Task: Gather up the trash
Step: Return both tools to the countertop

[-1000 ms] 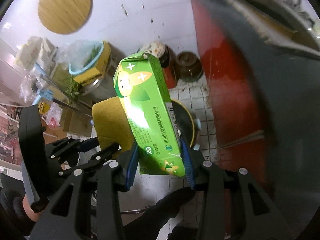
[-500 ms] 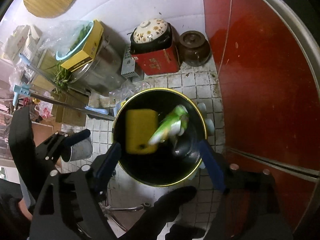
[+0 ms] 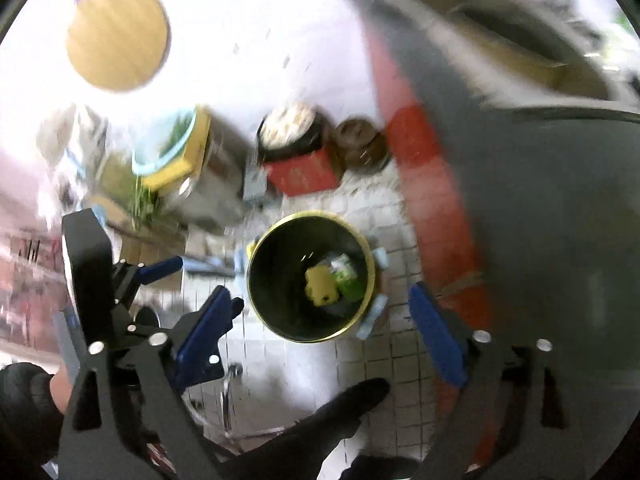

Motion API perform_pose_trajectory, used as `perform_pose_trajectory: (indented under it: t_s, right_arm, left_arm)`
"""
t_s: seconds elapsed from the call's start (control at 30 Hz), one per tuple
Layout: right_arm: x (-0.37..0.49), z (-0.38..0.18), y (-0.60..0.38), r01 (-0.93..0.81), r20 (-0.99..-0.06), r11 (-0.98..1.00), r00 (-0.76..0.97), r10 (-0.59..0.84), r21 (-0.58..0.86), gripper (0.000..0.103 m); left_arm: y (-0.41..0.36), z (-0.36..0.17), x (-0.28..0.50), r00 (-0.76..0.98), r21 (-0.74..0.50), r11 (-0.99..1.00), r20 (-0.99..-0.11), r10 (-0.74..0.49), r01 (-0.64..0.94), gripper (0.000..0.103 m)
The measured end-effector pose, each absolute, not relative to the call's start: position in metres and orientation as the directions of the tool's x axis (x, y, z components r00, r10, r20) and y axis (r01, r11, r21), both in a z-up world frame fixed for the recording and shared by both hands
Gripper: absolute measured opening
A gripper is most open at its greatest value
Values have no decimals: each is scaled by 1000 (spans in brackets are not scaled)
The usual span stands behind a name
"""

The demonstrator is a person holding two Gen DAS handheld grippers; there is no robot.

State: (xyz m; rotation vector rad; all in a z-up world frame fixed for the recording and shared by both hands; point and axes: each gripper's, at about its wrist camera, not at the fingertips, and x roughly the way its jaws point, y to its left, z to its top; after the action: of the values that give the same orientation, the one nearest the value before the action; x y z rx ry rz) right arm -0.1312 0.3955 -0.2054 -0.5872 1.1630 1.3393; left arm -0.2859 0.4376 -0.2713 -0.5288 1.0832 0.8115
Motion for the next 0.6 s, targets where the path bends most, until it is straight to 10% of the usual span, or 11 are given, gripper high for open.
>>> perform_pose_trajectory:
  t_s: [0.6]
  right_arm:
    - [17,-26,-26,-470,-782,881,527,333,58,92]
  left_arm:
    - [155,-95,-28,539,-95,990,-842,-26,-102,93]
